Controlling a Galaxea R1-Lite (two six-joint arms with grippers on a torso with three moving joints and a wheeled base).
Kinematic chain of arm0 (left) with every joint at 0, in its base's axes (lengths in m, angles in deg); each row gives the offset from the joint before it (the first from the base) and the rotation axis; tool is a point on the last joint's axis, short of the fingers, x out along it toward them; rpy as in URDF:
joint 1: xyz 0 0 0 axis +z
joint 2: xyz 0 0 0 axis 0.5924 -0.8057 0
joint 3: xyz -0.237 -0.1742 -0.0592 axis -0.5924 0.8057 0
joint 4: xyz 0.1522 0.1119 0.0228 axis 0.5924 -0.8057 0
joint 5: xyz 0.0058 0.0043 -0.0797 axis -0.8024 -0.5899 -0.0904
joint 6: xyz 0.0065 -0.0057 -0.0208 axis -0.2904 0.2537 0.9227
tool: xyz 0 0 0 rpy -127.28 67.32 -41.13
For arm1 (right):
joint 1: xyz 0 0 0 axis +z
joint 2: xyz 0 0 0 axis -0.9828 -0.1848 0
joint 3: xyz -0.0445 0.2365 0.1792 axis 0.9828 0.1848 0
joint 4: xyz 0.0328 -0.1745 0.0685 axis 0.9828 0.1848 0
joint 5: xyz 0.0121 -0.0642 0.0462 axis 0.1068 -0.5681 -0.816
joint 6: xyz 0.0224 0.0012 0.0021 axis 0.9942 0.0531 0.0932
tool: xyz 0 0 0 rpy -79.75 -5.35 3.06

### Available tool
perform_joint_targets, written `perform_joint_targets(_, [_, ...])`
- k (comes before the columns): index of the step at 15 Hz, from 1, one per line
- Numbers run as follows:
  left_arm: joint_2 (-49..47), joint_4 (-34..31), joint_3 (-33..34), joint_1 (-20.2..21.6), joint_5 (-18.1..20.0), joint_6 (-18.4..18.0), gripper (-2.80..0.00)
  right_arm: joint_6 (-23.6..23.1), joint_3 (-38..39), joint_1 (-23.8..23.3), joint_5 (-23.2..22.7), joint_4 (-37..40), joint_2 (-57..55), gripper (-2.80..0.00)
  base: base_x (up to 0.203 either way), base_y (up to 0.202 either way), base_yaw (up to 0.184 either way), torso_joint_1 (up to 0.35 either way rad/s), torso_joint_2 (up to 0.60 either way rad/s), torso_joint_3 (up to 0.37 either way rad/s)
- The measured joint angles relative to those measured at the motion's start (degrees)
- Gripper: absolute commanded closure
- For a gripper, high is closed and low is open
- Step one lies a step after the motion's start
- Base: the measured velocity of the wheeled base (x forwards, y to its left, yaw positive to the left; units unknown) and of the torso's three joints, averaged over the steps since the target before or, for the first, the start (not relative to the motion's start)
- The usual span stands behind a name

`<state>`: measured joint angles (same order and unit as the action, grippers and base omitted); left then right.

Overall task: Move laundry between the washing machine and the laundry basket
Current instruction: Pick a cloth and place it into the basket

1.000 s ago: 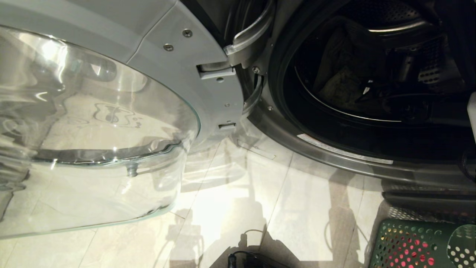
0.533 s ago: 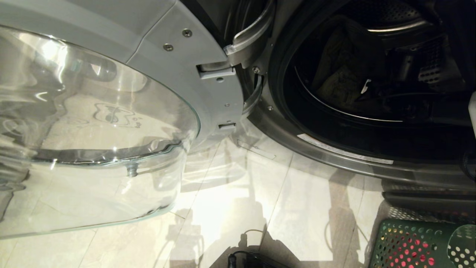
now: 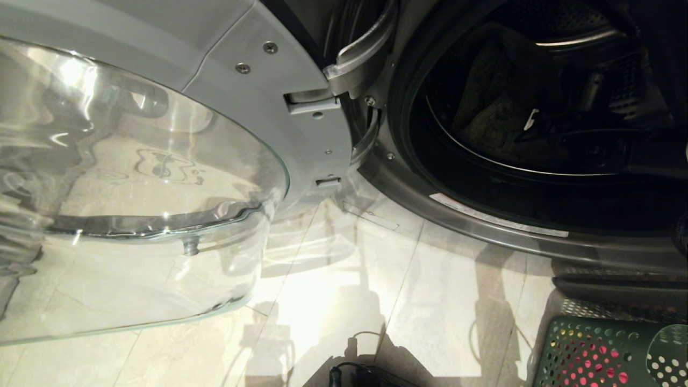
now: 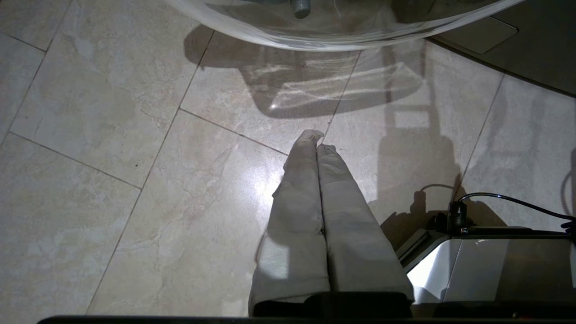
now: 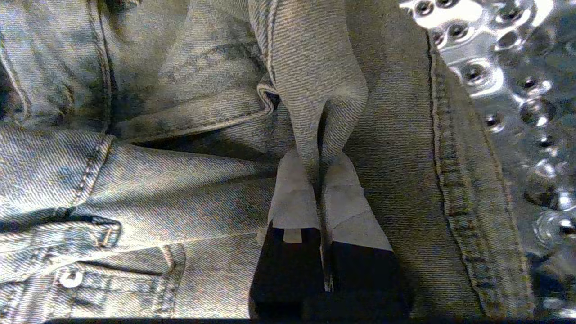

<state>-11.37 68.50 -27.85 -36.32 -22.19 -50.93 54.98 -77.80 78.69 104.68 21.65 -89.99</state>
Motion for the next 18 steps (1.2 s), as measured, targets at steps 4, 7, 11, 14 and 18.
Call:
perform_joint_targets(4, [0.0, 0.0, 0.0, 0.0, 0.0, 0.0, 0.00, 0.0, 0.0, 0.2, 0.2, 0.0, 0.3, 0.00, 0.000, 0.000, 0.000, 0.000, 0.00, 0.000])
perform_joint_targets(7, [0.0, 0.0, 0.0, 0.0, 0.0, 0.0, 0.00, -0.1, 0.0, 0.3, 0.2, 0.0, 0.4, 0.00, 0.000, 0.000, 0.000, 0.000, 0.00, 0.000])
perform_joint_targets(11, [0.0, 0.0, 0.0, 0.0, 0.0, 0.0, 0.00, -0.4, 0.0, 0.3, 0.1, 0.0, 0.4, 0.00, 0.000, 0.000, 0.000, 0.000, 0.00, 0.000])
perform_joint_targets(14, [0.0, 0.0, 0.0, 0.0, 0.0, 0.0, 0.00, -0.4, 0.0, 0.4, 0.1, 0.0, 0.4, 0.00, 0.000, 0.000, 0.000, 0.000, 0.00, 0.000])
perform_joint_targets(18, [0.0, 0.0, 0.0, 0.0, 0.0, 0.0, 0.00, -0.4, 0.0, 0.8, 0.0, 0.0, 0.4, 0.00, 0.000, 0.000, 0.000, 0.000, 0.00, 0.000])
